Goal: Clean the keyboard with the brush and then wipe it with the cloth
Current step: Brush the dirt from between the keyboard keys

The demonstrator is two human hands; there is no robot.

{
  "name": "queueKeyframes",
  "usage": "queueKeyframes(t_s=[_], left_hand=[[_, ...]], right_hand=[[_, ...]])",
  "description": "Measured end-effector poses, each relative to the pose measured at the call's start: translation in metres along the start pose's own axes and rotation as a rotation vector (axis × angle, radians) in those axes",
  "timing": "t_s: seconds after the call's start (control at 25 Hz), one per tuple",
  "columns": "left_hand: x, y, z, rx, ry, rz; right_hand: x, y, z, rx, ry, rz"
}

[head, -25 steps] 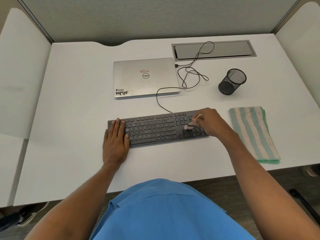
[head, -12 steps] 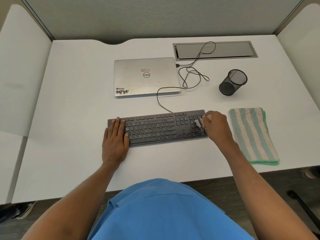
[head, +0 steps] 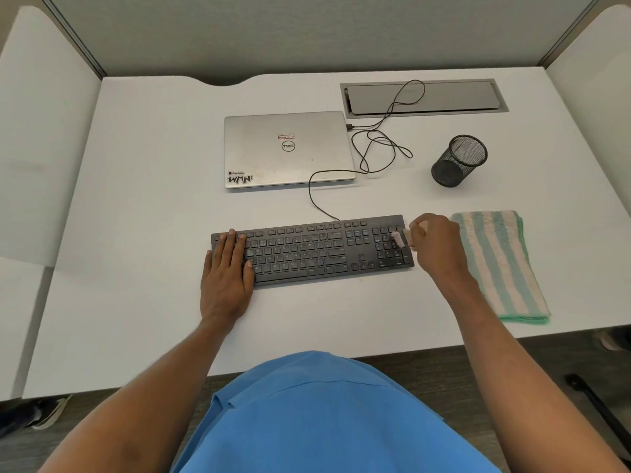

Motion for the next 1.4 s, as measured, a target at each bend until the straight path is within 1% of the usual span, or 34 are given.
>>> queueKeyframes(t_s=[0.08,0.2,0.24,0.36,0.4,0.48,0.56,0.64,0.68,0.8,0.92,1.0,1.2,1.28,1.4], left_hand=[[0.0,0.0,0.0,0.001,0.001,0.0],[0.0,0.001,0.0,0.002,0.001,-0.002],[0.0,0.001,0.0,0.003,0.001,-0.002],[0.0,0.001,0.001,0.004,0.0,-0.004],[0.0,0.001,0.001,0.005,0.002,-0.004],[0.0,0.001,0.001,0.007,-0.002,-0.006],[0.001,0.001,0.001,0.007,0.0,-0.006],[0.001,0.001,0.001,0.006,0.001,-0.006],[0.001,0.001,0.0,0.004,0.0,-0.005],[0.001,0.0,0.0,0.009,-0.001,0.004],[0.001,0.001,0.0,0.009,-0.004,0.001],[0.001,0.002,0.001,0.01,-0.002,-0.001],[0.001,0.002,0.0,0.008,0.002,-0.009],[0.002,0.002,0.0,0.012,0.003,-0.007],[0.002,0.001,0.0,0.011,0.003,-0.013]], right_hand=[[-0.004,0.004,-0.001,-0.02,-0.042,-0.04],[-0.005,0.017,0.006,-0.102,-0.133,-0.124],[-0.004,0.018,0.008,-0.105,-0.133,-0.131],[0.001,0.007,0.008,-0.061,-0.029,-0.079],[0.0,0.006,0.007,-0.054,-0.019,-0.058],[-0.004,0.007,0.003,-0.068,-0.095,-0.084],[-0.005,0.013,0.002,-0.088,-0.224,-0.173],[-0.002,0.008,0.0,-0.032,-0.352,-0.284],[0.0,0.002,-0.001,0.017,-0.358,-0.292],[-0.005,-0.016,-0.004,0.096,-0.336,-0.116],[-0.028,-0.023,-0.012,0.133,-0.453,-0.048],[-0.03,-0.021,-0.01,0.132,-0.439,-0.071],[-0.004,0.009,0.007,0.04,-0.319,-0.188],[-0.003,0.008,0.009,0.073,-0.294,-0.163],[-0.015,-0.004,0.003,0.13,-0.333,-0.093]])
Point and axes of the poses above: each hand's wrist, its own z-axis towards the middle knuckle, its own x-axis out of the back of the hand, y = z × x, the point moved 5 cm from there along z, towards the middle knuckle, and after that the axes turned 5 degrees about z, right-handed, at the moved point
